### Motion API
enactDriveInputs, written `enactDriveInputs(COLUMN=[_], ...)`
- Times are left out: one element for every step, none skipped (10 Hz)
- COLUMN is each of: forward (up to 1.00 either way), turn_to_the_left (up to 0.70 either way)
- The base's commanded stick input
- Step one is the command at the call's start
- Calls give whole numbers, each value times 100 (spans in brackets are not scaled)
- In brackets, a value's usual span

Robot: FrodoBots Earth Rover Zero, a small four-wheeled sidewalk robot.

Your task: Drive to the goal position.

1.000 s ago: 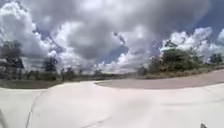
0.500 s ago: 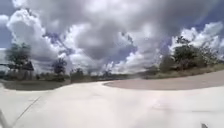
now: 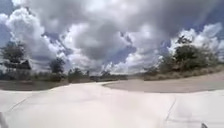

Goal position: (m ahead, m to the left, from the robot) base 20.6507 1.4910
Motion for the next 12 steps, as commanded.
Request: enactDriveInputs(forward=[85, 85, 85, 85, 85, 85, 85, 85, 85, 85, 85, 85], turn_to_the_left=[0, 0, 0, 0, 0, 9, 32, 30, 7, 0, 0, 0])
